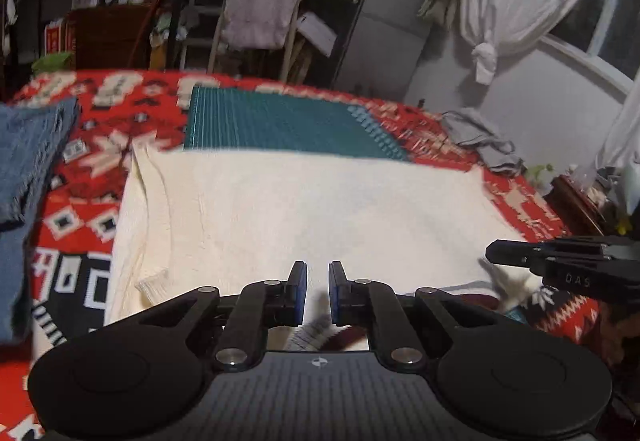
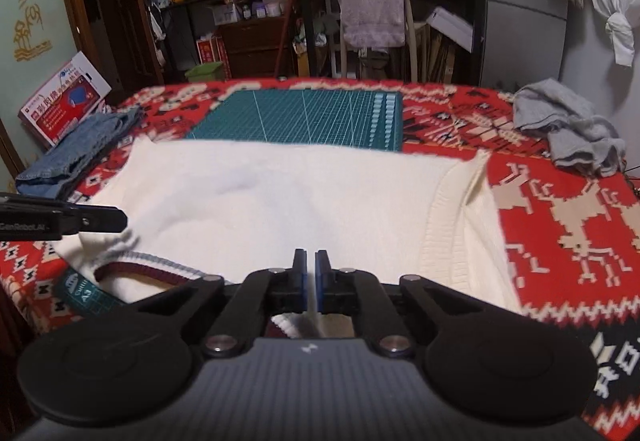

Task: Fold clothes

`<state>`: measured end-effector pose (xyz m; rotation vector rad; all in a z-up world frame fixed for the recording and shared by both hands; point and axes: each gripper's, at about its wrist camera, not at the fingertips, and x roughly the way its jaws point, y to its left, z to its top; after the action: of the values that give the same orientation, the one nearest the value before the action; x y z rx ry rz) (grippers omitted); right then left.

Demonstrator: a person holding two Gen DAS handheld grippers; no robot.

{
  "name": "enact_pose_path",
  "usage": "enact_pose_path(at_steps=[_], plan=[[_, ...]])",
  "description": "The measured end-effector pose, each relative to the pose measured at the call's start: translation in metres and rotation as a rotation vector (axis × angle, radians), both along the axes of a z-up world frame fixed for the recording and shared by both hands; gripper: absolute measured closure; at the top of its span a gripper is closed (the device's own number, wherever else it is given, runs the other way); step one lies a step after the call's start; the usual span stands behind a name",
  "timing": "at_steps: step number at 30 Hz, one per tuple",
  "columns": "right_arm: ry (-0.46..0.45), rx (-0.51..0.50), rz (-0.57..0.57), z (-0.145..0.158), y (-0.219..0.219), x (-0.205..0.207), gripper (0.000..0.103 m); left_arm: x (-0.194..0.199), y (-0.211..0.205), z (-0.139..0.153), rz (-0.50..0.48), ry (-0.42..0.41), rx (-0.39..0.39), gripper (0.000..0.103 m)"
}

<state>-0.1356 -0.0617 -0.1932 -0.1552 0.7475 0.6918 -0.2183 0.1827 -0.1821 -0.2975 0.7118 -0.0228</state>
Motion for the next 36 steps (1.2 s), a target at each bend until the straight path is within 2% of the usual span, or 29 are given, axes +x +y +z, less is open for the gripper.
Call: enact_pose_path(at_steps=[2,4,8,11,16,20,24,27,30,36], plan=[[0.020,-0.019,0.005,-0.009,0.001,-0.001,0.100,0.000,0.002,-0.009,0.005,0.033,-0.007,0.093],[0.012,-0.018,0.015,-0.013,-0.003,-0.006,0.100,-0.007,0.002,-0.012,0.005,0.028,-0.016,0.093],[0.046,0.011,0.003,-0.006,-0.007,-0.001,0.099,-0.013,0.006,-0.008,0.018,0.021,-0.049,0.093],[0.029,0.029,-0.001,0.003,-0.001,0.009,0.099,-0.004,0.008,-0.002,0.021,0.005,-0.064,0.093],[0.007,0.053,-0.010,0.017,0.021,0.036,0.098,0.027,0.011,0.013,0.012,-0.033,-0.081,0.093],[0.009,0.067,0.006,0.020,0.050,0.060,0.097,0.065,0.010,0.018,-0.008,-0.039,-0.058,0.093],[0.006,0.058,0.035,0.016,0.086,0.083,0.097,0.104,0.014,0.008,-0.005,-0.013,-0.090,0.093],[0.018,0.030,0.047,0.003,0.107,0.099,0.097,0.126,0.013,-0.003,-0.011,0.015,-0.082,0.093],[0.032,0.018,0.042,-0.008,0.119,0.113,0.097,0.140,0.016,-0.015,-0.008,0.042,-0.091,0.093],[0.054,0.022,0.025,-0.023,0.135,0.135,0.097,0.158,0.022,-0.019,-0.001,0.035,-0.116,0.093]])
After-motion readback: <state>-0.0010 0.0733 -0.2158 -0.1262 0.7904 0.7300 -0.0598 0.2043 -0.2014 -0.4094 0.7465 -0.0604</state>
